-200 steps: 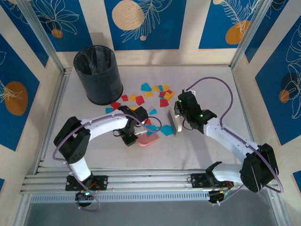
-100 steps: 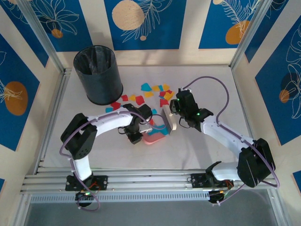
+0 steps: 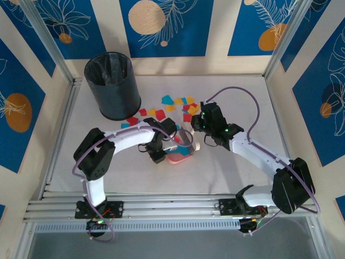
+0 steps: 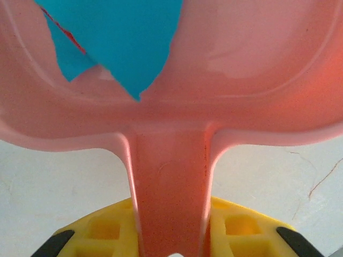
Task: Sweep away the paper scraps from the table
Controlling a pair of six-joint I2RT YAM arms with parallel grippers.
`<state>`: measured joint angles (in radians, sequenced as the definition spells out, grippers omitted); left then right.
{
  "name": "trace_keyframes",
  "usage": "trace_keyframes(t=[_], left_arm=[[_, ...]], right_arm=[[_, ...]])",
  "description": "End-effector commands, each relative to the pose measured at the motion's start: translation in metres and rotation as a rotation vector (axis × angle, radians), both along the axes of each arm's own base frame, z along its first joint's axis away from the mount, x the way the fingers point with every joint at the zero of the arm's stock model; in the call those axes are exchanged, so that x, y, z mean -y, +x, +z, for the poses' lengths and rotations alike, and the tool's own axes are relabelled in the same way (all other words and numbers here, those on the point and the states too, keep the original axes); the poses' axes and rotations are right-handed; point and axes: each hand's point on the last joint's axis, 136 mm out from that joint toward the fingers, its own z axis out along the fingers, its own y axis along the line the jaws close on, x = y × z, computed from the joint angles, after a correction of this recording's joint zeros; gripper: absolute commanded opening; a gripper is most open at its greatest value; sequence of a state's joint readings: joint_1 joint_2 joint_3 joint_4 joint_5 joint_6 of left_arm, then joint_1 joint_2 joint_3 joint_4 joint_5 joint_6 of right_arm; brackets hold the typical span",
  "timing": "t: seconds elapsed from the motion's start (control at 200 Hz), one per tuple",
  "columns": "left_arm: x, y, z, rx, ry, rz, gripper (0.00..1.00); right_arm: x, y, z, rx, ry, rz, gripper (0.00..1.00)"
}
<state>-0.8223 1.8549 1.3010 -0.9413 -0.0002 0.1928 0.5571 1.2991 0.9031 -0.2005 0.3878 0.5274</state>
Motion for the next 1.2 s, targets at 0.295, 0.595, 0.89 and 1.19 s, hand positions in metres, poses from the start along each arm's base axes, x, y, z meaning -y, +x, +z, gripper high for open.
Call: trace_keyframes(t=[0.295, 0.595, 0.89, 1.19], left_arm=[[-0.002, -0.008, -0.004, -0.018, 0.014, -0.031, 0.00], [0.003, -0.004, 0.000, -0.004, -0.003, -0.026, 0.00], [0.003, -0.001, 0.001, 0.005, -0.006, -0.006, 0.00], [0.003, 0.002, 0.004, 0.021, -0.026, 0.005, 0.00]], right_arm=[[0.032, 0.003, 0.033, 0.115, -0.128, -0.102, 0.00], [0.020, 0.004, 0.008, 0.048, -0.143, -0.037, 0.00], [-0.021, 0.000, 0.014, 0.047, -0.011, 0.140, 0.00], [-0.020, 0.003, 0.037, 0.117, 0.019, 0.140, 0.00]])
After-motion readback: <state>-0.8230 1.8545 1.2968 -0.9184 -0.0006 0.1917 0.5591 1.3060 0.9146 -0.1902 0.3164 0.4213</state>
